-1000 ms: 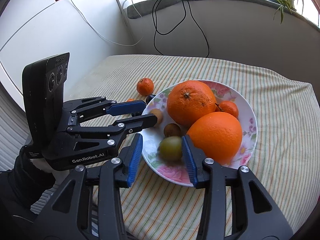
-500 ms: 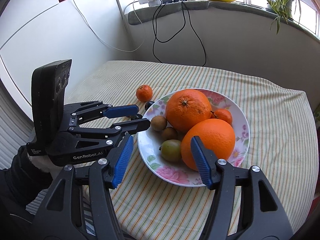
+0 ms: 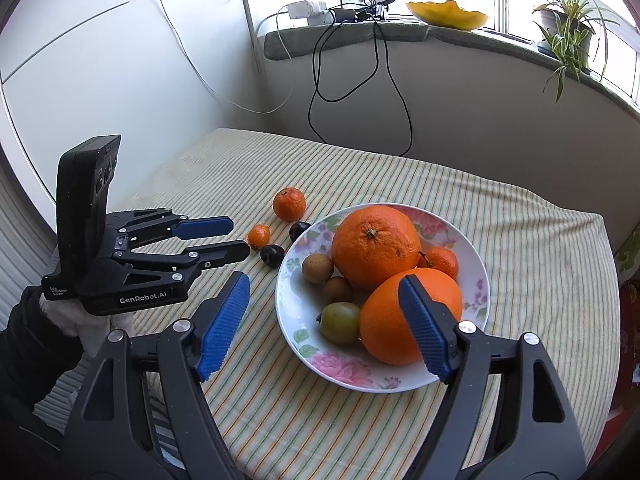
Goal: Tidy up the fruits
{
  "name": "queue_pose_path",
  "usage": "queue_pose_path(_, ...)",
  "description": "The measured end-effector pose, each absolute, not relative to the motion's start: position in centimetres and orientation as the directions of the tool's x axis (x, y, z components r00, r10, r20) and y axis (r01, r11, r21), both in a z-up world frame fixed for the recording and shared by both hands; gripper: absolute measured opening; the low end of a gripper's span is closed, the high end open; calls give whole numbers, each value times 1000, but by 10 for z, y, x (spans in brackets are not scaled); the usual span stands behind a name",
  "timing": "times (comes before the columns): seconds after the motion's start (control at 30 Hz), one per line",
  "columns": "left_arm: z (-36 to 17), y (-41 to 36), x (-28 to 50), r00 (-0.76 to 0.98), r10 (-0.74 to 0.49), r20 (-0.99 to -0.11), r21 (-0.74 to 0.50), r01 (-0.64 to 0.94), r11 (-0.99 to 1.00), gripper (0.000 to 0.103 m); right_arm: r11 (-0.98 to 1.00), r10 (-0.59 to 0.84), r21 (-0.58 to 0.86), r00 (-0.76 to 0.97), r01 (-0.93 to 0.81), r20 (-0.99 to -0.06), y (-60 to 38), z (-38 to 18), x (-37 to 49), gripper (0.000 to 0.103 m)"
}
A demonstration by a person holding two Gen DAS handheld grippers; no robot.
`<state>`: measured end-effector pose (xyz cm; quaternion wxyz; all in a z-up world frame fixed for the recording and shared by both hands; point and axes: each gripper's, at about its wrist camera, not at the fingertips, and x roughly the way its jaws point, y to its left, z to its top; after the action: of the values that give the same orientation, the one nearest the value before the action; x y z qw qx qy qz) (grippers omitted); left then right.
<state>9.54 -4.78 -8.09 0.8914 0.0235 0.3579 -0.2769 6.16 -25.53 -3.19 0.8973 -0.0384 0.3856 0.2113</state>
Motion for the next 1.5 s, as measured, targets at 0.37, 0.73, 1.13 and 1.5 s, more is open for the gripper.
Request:
queue_pose_path(0.37,-91,-26,97,605,-430,-670,-144,462,875,38,900,355,81,613,-428,-705,-247,-27,75,84)
queue_pose_path(0.73,-98,-23,108,588,-446,-675,-176,458,871,38,877,419,157,562,-454,-713,-233,-21,119,84)
queue_pose_path(1.13,-102,-24,117,570,-466,-677,-195,472,860,38,864,435,190,503,-466,-746,-210,-30,158,84)
queue_pose_path(1.5,-104,-33,124,552,-484,-679,-202,493,846,38,850,463,268,402,-453,-790,-189,-54,194,84)
